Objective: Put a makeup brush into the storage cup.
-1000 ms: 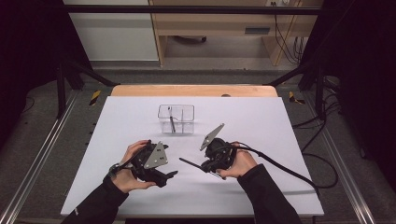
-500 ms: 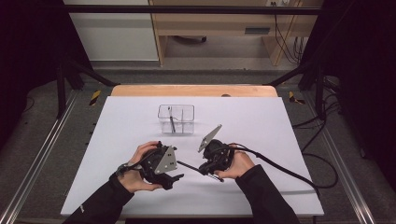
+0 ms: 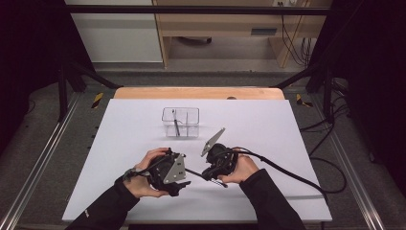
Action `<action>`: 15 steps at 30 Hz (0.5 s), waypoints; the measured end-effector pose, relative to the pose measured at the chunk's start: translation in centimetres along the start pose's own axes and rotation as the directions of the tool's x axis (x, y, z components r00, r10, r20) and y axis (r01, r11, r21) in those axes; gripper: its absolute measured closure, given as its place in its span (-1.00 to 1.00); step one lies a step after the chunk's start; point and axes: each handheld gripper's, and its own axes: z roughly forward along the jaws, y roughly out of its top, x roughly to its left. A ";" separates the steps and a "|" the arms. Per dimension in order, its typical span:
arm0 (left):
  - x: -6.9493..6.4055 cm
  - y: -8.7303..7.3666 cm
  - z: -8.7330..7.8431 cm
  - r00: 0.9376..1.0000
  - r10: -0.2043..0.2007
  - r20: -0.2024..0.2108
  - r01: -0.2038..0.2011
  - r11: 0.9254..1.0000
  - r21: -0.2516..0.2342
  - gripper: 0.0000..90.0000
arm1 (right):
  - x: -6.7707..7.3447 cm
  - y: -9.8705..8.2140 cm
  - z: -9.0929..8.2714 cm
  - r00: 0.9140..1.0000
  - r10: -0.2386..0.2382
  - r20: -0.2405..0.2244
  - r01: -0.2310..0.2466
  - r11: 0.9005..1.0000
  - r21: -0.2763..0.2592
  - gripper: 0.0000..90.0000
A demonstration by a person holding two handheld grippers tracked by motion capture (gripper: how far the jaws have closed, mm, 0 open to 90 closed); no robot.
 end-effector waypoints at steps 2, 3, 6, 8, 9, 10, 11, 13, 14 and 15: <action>-0.2 0.1 0.1 1.000 0.022 0.000 -0.022 1.000 0.009 -0.52 | 0.0 0.2 0.1 1.000 -0.009 -0.003 0.009 1.000 0.000 0.87; -0.3 0.1 0.2 1.000 0.031 0.000 -0.031 0.999 0.011 -0.50 | 0.0 0.2 0.1 1.000 -0.009 -0.006 0.009 1.000 0.001 0.87; -0.4 0.2 0.3 0.998 0.059 -0.003 -0.059 0.998 0.026 -0.43 | 0.0 0.4 0.3 1.000 -0.015 -0.012 0.015 1.000 0.003 0.87; -0.6 0.2 0.4 0.997 0.077 -0.006 -0.077 0.997 0.032 -0.38 | 0.0 0.4 0.5 1.000 -0.009 -0.016 0.009 1.000 0.007 0.87; -0.6 0.2 0.5 0.996 0.088 -0.007 -0.087 0.995 0.037 -0.36 | 0.0 0.4 0.5 1.000 -0.011 -0.017 0.011 1.000 0.009 0.87; -0.7 0.2 0.5 0.995 0.096 -0.007 -0.095 0.995 0.040 -0.34 | 0.0 0.4 0.6 1.000 -0.006 -0.018 0.007 1.000 0.010 0.87; -0.8 0.2 0.6 0.994 0.106 -0.006 -0.106 0.993 0.044 -0.31 | 0.0 0.4 0.6 1.000 -0.009 -0.019 0.009 1.000 0.012 0.88; -1.0 0.2 0.7 0.992 0.125 0.001 -0.125 0.991 0.051 -0.26 | 0.0 0.4 0.7 1.000 -0.007 -0.023 0.007 1.000 0.011 0.87; -1.1 0.2 0.7 0.991 0.137 0.000 -0.136 0.989 0.055 -0.23 | -0.1 0.4 0.7 1.000 -0.010 -0.025 0.010 1.000 0.009 0.88; -1.2 0.2 0.8 0.989 0.146 -0.003 -0.146 0.988 0.057 -0.20 | -0.1 0.4 0.7 0.999 -0.006 -0.032 0.006 1.000 0.008 0.88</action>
